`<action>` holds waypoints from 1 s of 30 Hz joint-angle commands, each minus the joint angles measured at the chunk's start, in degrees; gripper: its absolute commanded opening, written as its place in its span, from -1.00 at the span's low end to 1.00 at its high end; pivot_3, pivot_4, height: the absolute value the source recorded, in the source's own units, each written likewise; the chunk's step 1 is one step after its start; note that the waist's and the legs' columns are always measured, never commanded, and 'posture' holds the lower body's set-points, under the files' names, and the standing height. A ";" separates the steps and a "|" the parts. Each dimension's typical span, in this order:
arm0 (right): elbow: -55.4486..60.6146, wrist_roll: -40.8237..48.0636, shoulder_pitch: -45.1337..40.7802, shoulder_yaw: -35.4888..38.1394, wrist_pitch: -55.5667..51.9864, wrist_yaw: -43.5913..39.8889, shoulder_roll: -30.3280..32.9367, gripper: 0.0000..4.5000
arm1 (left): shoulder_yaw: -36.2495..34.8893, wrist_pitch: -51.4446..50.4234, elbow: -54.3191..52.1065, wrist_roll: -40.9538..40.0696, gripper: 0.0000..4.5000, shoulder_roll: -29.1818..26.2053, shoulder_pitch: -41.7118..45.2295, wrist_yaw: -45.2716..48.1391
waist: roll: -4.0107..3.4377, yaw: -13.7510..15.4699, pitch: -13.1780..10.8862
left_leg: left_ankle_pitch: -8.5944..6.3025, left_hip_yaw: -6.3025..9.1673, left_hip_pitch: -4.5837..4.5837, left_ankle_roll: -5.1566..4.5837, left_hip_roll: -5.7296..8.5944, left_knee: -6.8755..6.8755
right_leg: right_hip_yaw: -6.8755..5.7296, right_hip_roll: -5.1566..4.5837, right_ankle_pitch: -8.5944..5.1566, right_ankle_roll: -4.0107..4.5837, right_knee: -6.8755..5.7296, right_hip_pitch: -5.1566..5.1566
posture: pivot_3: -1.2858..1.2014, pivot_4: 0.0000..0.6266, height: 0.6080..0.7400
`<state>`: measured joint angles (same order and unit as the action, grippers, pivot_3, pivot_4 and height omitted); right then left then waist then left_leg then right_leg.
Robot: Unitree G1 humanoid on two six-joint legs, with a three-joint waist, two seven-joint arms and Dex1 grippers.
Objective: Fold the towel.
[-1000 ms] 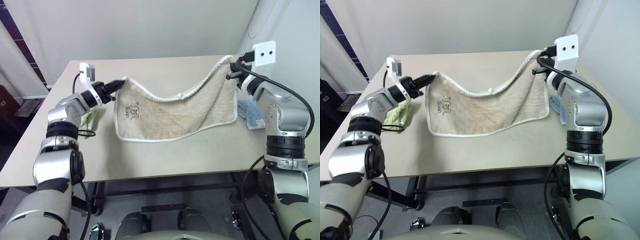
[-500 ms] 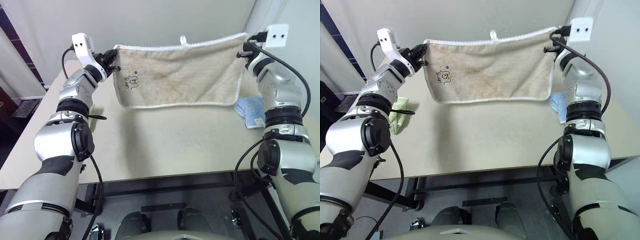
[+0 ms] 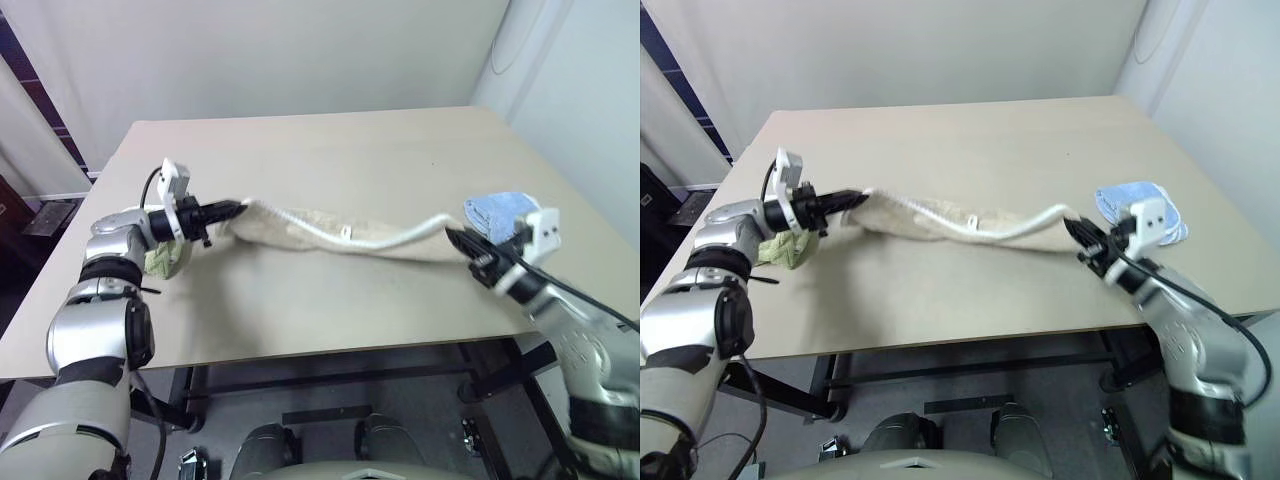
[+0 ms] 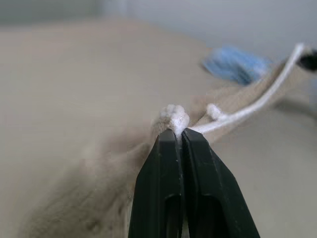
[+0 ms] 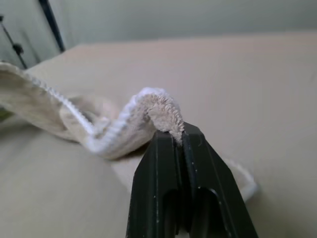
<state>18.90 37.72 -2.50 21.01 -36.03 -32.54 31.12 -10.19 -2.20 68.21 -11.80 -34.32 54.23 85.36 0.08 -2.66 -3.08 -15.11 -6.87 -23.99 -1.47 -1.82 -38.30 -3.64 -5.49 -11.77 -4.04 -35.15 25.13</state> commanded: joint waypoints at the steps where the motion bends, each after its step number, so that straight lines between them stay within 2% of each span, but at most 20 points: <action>1: 7.42 3.14 5.13 3.16 -1.55 -1.13 2.17 -1.00 | 0.35 -2.52 -6.72 -0.85 -0.98 -3.57 -3.73 3.96 | 0.05 0.14 -0.02 | -0.01 0.01 0.16 0.01 -0.01 -0.02 | 0.00 -0.01 0.01 0.05 0.02 -0.14 | 0.03 -1.00 1.00; 4: 10.18 3.48 11.22 4.22 -1.57 -2.34 3.21 -1.00 | 1.05 -4.68 -11.75 -0.82 -0.98 -5.62 -9.43 5.47 | 0.09 0.27 -0.01 | -0.13 0.14 0.71 0.21 -0.05 0.04 | -0.07 -0.03 -0.10 -0.08 0.18 -0.76 | 0.03 -1.00 1.00; 9: 11.16 0.51 19.69 5.05 1.21 -4.23 4.23 -1.00 | 1.21 -8.99 -19.29 -1.95 -0.98 -8.36 -17.16 7.11 | 0.15 0.79 0.01 | -0.13 0.14 0.64 0.22 -0.03 0.05 | -0.09 -0.12 -0.08 -0.06 0.20 -0.70 | 0.03 -1.00 1.00; 16: 11.44 -0.53 26.61 7.78 4.21 -6.02 4.21 -1.00 | 3.49 -13.65 -28.12 -5.87 -0.98 -12.18 -24.37 7.14 | 0.16 1.73 0.01 | -0.14 0.13 0.61 0.22 -0.04 0.08 | -0.08 -0.11 -0.05 0.01 0.25 -0.63 | 0.03 -1.00 1.00; 20: 13.24 -0.08 30.84 10.19 6.36 -7.51 3.54 -1.00 | 3.60 -14.73 -30.12 -7.71 -0.98 -14.53 -25.38 7.14 | 0.16 2.04 0.01 | -0.14 0.18 0.60 0.23 -0.05 0.17 | -0.10 -0.10 -0.14 -0.09 0.30 -0.60 | 0.03 -1.00 1.00; 22: 12.25 -0.49 29.94 9.35 6.77 -7.13 3.54 -1.00 | 3.43 -14.11 -27.86 -6.97 -0.98 -14.09 -23.38 6.62 | 0.08 2.02 -0.01 | -0.15 0.23 0.62 0.24 -0.08 0.18 | -0.19 -0.10 -0.09 -0.06 0.53 -0.54 | 0.03 -1.00 1.00; 27: 5.42 -4.95 20.48 4.59 7.92 -2.30 2.50 -1.00 | 1.73 -9.45 -17.24 -6.11 -0.98 -8.97 -14.91 -1.99 | 0.02 2.04 0.03 | -0.15 0.31 0.29 0.23 -0.48 0.29 | -0.68 -0.06 0.19 0.14 1.46 -1.03 | 0.03 -1.00 1.00; 30: 1.22 -7.79 15.15 1.46 8.10 0.22 1.46 -1.00 | 2.05 -5.30 -12.67 -4.93 -0.98 -6.03 -11.87 -5.98 | 0.01 2.05 0.06 | -0.15 0.26 0.09 0.23 -0.59 0.29 | -0.95 -0.06 0.92 0.12 1.81 -0.90 | 0.03 -1.00 1.00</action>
<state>21.36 31.40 14.38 22.72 -28.91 -34.01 32.96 -7.00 -9.85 54.28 -17.24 -40.56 40.47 81.52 0.08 -0.61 -3.01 -15.26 -6.62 -23.87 -1.23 -2.41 -38.01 -4.66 -5.51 -10.86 -3.93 -33.37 24.28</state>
